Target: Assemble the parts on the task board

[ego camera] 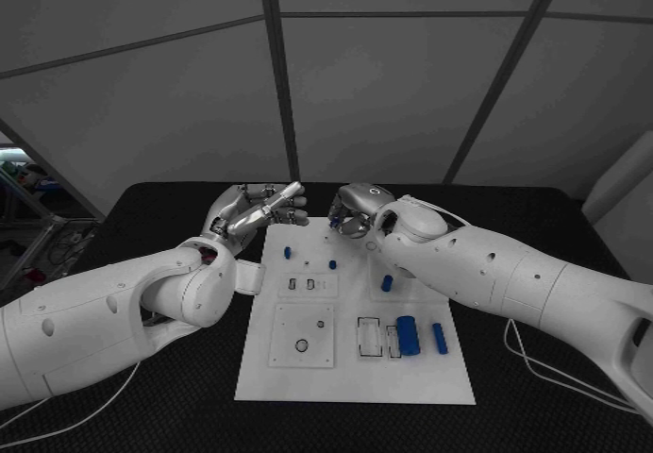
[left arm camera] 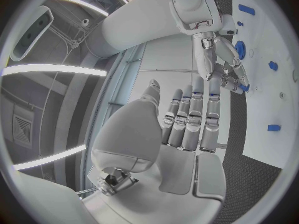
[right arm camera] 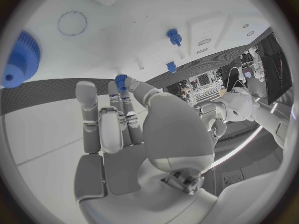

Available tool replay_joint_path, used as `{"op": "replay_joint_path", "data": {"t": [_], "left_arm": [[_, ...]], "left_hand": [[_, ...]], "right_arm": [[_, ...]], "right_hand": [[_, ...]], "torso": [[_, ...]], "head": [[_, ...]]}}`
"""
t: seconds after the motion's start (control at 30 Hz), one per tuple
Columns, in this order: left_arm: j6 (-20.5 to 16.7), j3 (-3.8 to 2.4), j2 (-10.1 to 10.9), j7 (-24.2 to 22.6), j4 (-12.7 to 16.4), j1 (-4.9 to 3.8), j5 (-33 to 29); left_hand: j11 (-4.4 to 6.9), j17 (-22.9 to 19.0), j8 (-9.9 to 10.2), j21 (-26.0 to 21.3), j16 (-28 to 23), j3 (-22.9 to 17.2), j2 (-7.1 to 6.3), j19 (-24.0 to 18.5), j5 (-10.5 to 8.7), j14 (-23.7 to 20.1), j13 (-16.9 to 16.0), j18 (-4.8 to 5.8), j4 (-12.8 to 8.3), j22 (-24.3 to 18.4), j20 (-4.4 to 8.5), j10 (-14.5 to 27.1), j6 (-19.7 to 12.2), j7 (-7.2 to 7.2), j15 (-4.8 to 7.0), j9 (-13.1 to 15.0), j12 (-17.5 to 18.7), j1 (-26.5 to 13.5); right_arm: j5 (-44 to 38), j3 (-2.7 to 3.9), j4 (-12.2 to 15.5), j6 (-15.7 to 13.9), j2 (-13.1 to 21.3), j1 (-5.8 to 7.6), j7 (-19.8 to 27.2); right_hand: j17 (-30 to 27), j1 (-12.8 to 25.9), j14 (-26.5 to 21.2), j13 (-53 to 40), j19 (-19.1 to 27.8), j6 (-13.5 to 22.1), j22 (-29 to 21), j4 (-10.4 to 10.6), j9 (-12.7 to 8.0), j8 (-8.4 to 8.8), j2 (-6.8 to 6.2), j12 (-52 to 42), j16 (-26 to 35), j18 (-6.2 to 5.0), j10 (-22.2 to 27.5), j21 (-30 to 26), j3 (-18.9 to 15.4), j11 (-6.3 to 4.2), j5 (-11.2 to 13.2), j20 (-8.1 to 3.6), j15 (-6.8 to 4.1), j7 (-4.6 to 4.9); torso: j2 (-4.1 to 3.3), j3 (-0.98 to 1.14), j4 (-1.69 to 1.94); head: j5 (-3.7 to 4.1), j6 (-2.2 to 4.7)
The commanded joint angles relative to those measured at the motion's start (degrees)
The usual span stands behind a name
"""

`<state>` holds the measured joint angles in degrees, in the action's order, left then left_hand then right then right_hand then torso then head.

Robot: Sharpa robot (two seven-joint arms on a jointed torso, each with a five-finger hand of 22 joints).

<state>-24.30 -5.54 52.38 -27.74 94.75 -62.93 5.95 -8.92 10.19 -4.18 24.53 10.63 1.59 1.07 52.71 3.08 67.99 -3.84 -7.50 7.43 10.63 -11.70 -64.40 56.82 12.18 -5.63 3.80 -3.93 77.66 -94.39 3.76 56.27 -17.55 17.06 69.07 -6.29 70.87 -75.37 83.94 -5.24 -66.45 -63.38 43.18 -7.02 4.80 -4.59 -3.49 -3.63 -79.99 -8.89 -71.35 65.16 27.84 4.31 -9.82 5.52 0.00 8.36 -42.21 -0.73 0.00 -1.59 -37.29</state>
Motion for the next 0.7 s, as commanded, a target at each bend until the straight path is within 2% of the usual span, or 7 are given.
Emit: {"op": "replay_joint_path", "data": {"t": [0.03, 0.33, 0.7], "left_arm": [[0.4, -0.08, -0.1, -0.3, 0.0, -0.15, 0.3], [0.4, -0.08, -0.3, -0.2, 0.0, -0.26, 0.3], [0.4, -0.08, -0.4, -0.2, -0.1, -0.39, 0.3]], "left_hand": [[-0.06, 0.1, 0.3, 0.3, -0.2, 0.4, 0.23, -0.1, -0.07, -0.3, 0.0, -2.86, -0.1, -0.1, -0.27, 0.3, -0.2, 0.34, -0.13, -0.1, 0.2, -0.2], [-0.06, 0.1, 0.3, 0.3, -0.2, 0.4, 0.23, -0.1, -0.07, -0.3, 0.0, -2.86, -0.1, -0.1, -0.27, 0.3, -0.2, 0.34, -0.13, -0.1, 0.2, -0.2], [-0.06, 0.1, 0.3, 0.3, -0.2, 0.4, 0.23, -0.1, -0.07, -0.3, 0.0, -2.86, -0.1, -0.1, -0.27, 0.3, -0.2, 0.34, -0.13, -0.1, 0.2, -0.2]], "right_arm": [[0.0, -0.06, -0.3, 1.0, -0.3, 0.10, 0.6], [0.0, -0.14, -1.8, 0.9, -1.4, 0.10, 0.7], [0.0, -0.17, -3.1, 0.1, -2.4, 0.09, 0.8]], "right_hand": [[0.0, -0.3, 2.5, 0.0, -0.1, -0.1, -0.1, 0.1, 0.0, 0.02, -0.28, 0.0, -0.2, 0.32, -0.1, 0.2, 0.2, 0.13, -0.1, 0.14, -0.26, 0.30], [-0.1, -0.2, 2.5, 0.0, 0.2, 0.1, -0.4, 0.1, 0.0, 0.15, -0.37, 0.1, -0.2, 0.26, 0.1, 0.1, 0.3, 0.19, -0.2, 0.17, -0.21, 0.33], [-0.4, 0.0, 2.4, 0.3, 0.9, 0.8, -1.0, 0.1, -0.1, 0.64, -0.79, 0.2, -0.1, 0.13, 1.5, 0.0, 0.6, 0.52, -0.1, 0.38, 0.05, 0.49]], "torso": [[-0.03, 0.01, -0.07], [-0.06, 0.01, 0.03], [-0.07, 0.02, -0.07]], "head": [[-0.03, 0.02], [-0.09, -0.08], [-0.23, -0.12]]}}
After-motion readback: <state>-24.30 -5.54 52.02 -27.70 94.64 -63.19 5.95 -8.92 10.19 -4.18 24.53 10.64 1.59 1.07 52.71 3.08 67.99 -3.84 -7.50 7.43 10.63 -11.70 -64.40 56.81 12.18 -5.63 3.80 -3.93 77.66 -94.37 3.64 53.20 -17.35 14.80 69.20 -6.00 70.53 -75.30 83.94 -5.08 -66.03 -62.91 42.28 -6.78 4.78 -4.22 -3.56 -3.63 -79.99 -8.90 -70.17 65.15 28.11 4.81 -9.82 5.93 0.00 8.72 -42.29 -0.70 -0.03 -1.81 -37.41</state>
